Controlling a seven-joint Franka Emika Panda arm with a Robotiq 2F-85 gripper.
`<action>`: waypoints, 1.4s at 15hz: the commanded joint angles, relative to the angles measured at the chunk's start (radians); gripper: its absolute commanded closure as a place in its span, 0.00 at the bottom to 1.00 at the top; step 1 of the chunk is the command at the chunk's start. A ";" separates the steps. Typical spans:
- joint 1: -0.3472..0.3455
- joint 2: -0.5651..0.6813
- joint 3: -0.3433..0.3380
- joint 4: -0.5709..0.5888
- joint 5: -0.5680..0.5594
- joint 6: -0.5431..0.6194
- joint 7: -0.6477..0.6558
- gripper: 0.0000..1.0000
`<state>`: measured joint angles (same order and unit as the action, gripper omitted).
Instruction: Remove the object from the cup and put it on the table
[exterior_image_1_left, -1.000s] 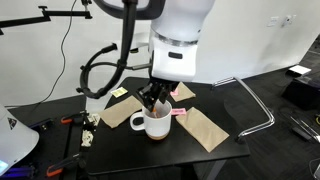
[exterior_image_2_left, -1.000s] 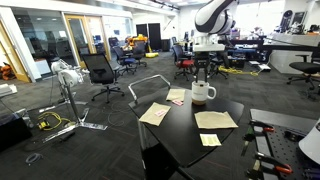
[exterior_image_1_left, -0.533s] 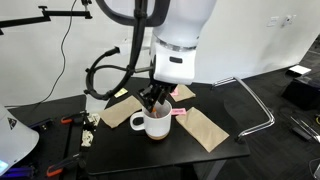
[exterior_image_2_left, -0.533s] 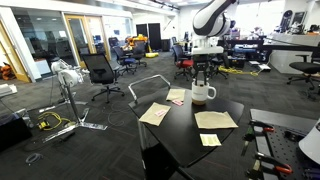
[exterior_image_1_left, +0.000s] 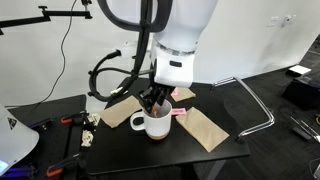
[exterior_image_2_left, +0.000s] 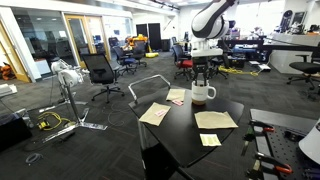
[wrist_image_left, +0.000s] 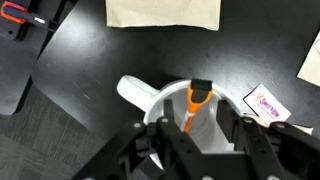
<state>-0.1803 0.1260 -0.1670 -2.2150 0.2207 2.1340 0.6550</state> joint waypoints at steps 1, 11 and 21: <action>0.008 0.016 -0.005 0.020 0.024 -0.018 -0.015 0.51; 0.009 0.014 -0.008 0.015 0.021 -0.030 -0.013 0.96; 0.019 -0.138 -0.004 -0.028 -0.034 -0.033 0.025 0.96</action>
<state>-0.1729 0.0728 -0.1672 -2.2151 0.2130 2.1304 0.6550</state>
